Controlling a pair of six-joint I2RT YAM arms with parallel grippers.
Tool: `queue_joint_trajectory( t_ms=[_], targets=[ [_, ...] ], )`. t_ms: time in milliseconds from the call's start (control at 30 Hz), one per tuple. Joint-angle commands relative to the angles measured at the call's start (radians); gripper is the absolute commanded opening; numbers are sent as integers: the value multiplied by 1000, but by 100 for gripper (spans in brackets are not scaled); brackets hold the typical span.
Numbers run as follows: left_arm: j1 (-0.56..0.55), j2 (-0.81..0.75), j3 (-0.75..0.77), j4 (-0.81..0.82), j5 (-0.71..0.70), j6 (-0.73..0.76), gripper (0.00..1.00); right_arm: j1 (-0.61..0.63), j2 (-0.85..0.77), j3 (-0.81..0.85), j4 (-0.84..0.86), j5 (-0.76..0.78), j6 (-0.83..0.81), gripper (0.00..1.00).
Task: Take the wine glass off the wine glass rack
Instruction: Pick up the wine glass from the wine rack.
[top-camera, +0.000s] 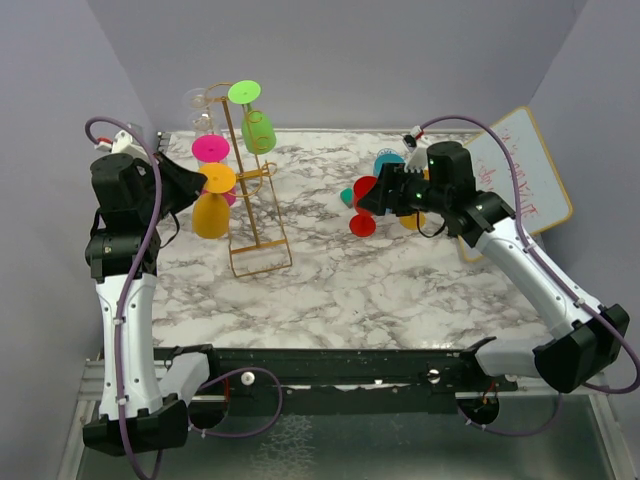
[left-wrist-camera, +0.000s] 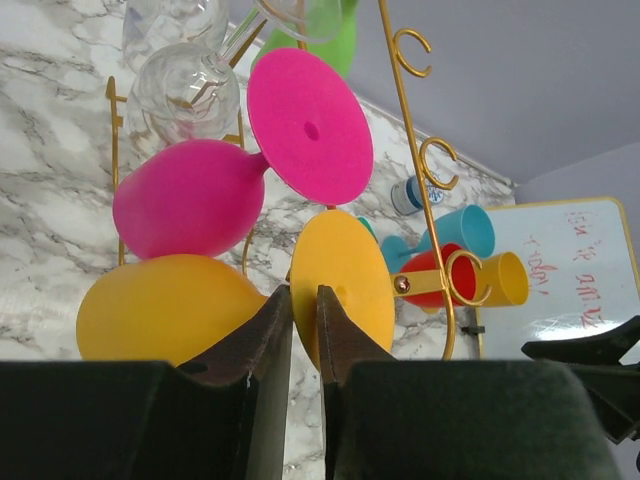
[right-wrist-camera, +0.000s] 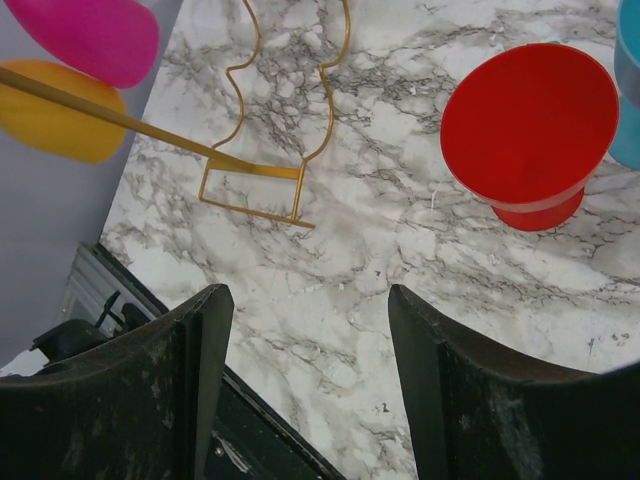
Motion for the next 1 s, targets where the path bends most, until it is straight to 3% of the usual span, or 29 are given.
queue_joint_trajectory(
  t_ms=[0, 333, 967],
  targets=[
    [5, -22, -14, 3, -3, -8, 14, 4, 12, 28, -33, -23, 8, 69],
    [5, -33, -10, 5, -19, -10, 0, 4, 16, 29, -32, -32, 11, 69],
    [5, -26, 48, -32, -85, 23, 0, 3, 12, 26, -38, -31, 13, 69]
  ],
)
